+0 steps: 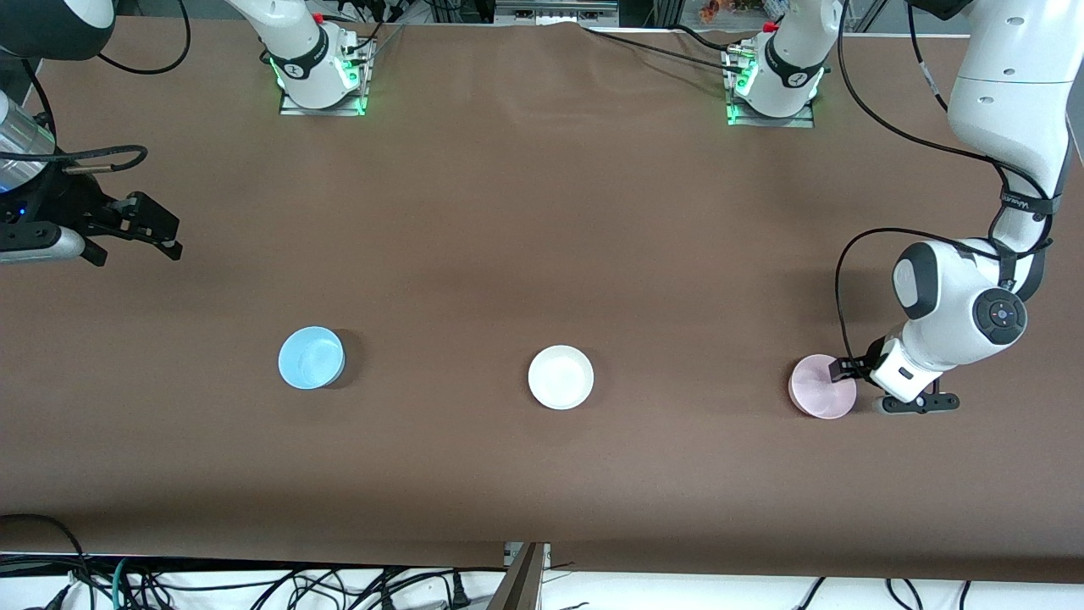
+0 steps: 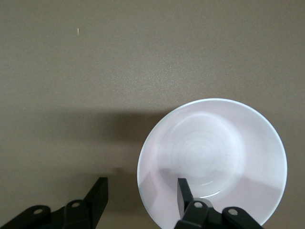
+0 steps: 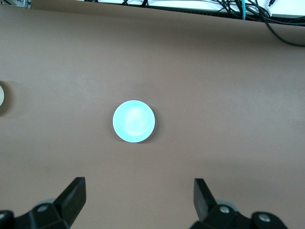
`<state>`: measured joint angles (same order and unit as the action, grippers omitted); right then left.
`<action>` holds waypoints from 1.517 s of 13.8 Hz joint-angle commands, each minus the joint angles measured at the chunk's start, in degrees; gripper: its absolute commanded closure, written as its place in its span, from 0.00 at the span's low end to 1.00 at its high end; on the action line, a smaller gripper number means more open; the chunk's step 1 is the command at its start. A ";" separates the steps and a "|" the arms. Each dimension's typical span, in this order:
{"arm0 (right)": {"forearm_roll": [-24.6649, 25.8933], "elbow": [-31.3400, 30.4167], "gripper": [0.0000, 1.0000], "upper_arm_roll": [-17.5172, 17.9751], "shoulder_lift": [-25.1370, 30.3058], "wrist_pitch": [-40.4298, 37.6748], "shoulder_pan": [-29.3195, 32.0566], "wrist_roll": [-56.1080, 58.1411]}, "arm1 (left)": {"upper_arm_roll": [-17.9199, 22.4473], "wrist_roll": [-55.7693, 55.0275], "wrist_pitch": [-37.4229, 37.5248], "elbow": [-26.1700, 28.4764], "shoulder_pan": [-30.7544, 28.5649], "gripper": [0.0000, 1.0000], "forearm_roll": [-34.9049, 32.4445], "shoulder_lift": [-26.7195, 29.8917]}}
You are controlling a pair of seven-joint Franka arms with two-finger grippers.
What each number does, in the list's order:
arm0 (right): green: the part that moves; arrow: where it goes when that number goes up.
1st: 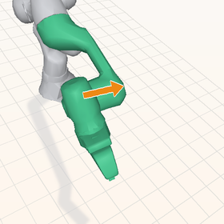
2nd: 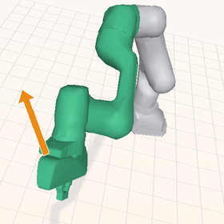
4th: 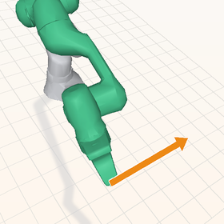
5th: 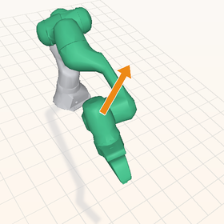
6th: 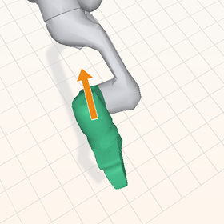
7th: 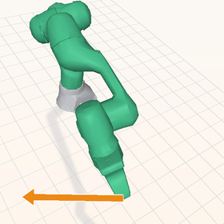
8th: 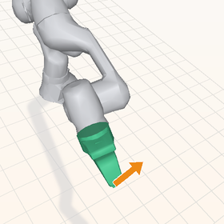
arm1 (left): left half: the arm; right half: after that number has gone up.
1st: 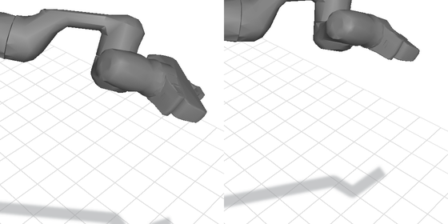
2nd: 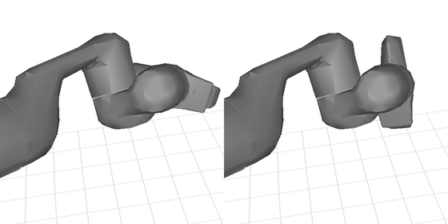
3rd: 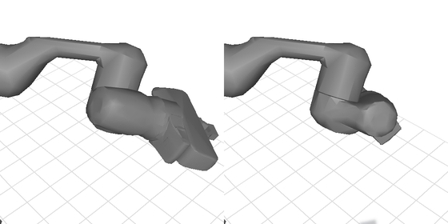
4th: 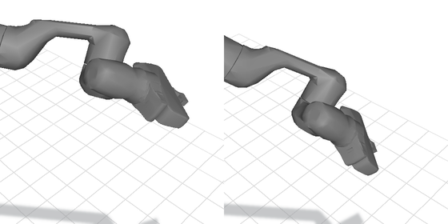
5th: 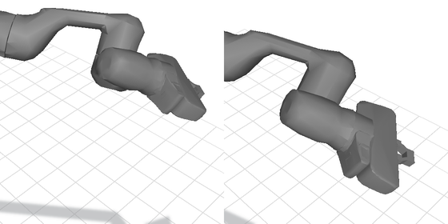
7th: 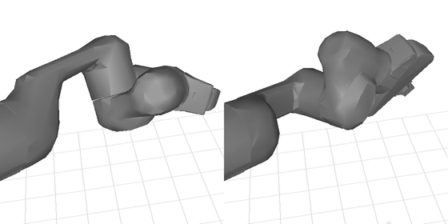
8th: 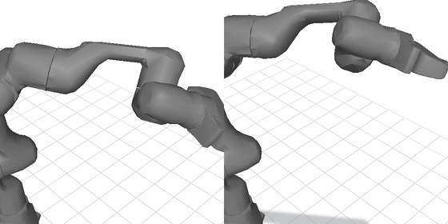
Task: Stack pink and blue bowls on white bowl
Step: 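Reach the right gripper down to the light blue bowl rim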
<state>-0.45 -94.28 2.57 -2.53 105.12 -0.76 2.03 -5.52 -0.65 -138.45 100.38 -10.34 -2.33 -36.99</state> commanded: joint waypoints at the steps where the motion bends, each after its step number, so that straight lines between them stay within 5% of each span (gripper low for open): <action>1: -0.95 0.15 0.00 0.16 -2.29 0.52 0.68 0.24 | -0.20 0.30 0.55 1.39 -0.21 0.44 -0.92 1.92; 17: -0.69 -0.11 0.00 -0.11 -12.67 0.42 1.73 5.18 | -0.29 0.47 0.99 1.75 -0.30 0.66 -0.83 2.10; 21: -0.95 -9.92 0.00 0.24 -17.50 19.96 1.47 3.77 | -0.29 0.47 0.90 1.66 -0.30 0.72 -0.83 2.01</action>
<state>-0.64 -97.91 2.26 -18.30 115.10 0.57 6.49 -5.52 -0.65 -137.65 101.25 -10.35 -2.33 -35.80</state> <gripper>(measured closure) 0.000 0.692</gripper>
